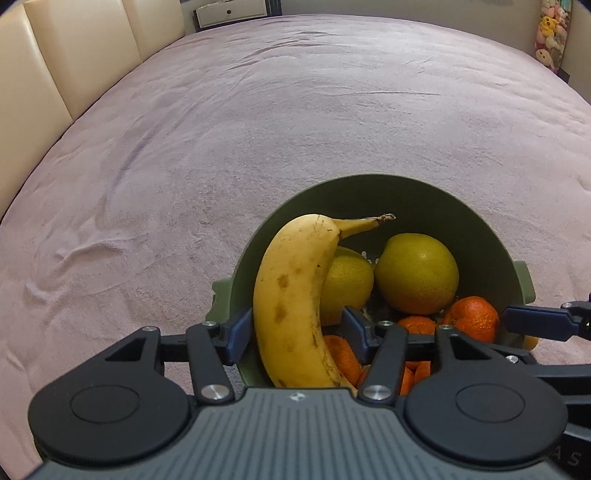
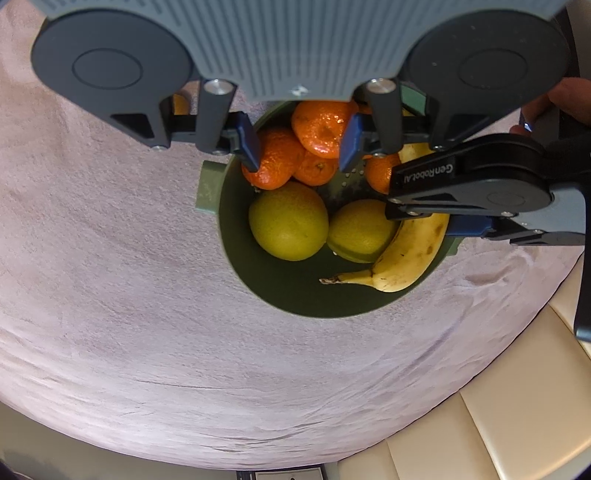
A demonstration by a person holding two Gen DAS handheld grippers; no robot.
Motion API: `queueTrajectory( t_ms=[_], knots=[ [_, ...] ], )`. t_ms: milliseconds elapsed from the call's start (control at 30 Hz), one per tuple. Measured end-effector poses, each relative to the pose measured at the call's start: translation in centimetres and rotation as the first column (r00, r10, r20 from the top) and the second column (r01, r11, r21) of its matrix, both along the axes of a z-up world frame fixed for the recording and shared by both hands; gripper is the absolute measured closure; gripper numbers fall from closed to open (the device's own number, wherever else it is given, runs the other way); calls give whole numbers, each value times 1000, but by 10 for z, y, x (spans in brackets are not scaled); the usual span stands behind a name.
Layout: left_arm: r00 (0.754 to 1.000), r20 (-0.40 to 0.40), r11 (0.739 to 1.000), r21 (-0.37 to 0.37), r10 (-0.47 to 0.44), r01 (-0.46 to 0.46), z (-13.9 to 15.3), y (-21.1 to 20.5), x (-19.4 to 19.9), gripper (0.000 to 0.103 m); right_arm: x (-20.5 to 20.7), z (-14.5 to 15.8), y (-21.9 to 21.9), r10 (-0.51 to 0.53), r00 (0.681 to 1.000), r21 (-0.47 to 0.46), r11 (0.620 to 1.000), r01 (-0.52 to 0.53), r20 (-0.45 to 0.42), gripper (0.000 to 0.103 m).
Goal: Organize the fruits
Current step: 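Open both tools to release the banana and tangerine into the colander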
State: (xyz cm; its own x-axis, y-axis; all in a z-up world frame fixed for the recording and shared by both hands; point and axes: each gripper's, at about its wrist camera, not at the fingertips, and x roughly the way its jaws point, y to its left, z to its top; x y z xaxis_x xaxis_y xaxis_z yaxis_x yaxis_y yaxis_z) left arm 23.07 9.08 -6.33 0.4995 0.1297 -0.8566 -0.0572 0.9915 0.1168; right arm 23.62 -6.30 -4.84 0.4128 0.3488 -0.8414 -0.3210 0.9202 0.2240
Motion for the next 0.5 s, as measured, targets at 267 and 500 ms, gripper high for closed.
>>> queueTrajectory(
  t_ms=[267,500],
  knots=[
    [996,95,1000,25,1,-3,26,-9,-12,20,-10,13,-6,4,999,15,1000,-5,42,40],
    [983,177,998,-37,47,-41,53,-7,-25,19,-26,29,-24,-44,994,9,999,43,105,39]
  ],
)
